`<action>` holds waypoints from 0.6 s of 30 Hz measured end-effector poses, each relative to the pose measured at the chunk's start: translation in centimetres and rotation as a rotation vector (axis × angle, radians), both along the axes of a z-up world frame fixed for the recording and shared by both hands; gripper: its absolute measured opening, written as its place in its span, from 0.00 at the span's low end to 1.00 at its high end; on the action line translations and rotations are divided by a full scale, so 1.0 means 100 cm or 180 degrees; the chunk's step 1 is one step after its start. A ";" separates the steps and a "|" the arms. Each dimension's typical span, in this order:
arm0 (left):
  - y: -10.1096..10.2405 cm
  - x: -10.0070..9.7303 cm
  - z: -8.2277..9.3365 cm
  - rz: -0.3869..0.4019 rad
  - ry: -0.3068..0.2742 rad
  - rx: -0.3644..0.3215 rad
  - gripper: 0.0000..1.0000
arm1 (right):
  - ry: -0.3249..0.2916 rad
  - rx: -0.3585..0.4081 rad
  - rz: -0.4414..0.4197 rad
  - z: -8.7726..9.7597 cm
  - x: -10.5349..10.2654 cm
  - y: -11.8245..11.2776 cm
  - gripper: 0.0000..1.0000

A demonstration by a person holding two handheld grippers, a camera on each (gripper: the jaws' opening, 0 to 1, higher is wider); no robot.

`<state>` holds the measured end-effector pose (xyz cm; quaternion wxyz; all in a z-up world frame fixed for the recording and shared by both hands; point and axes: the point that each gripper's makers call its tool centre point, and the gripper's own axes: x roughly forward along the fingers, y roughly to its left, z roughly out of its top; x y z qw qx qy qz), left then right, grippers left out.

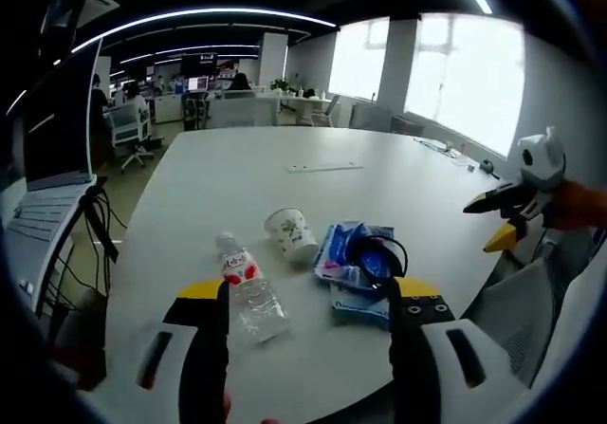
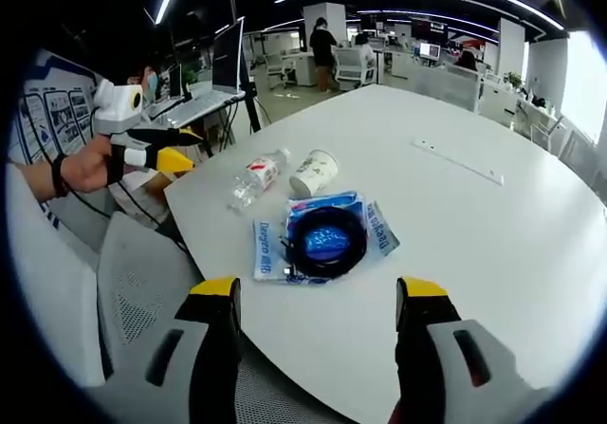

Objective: Arrange the tabletop items into an orderly group along one side of the table until the central work area is clear of visible clutter.

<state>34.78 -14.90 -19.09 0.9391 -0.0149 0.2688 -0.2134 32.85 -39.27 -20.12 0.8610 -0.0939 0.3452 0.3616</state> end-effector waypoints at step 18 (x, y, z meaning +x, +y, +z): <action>0.003 -0.001 0.000 0.0078 0.0035 0.0005 0.69 | 0.0030 0.0066 -0.0019 -0.002 0.001 0.001 0.66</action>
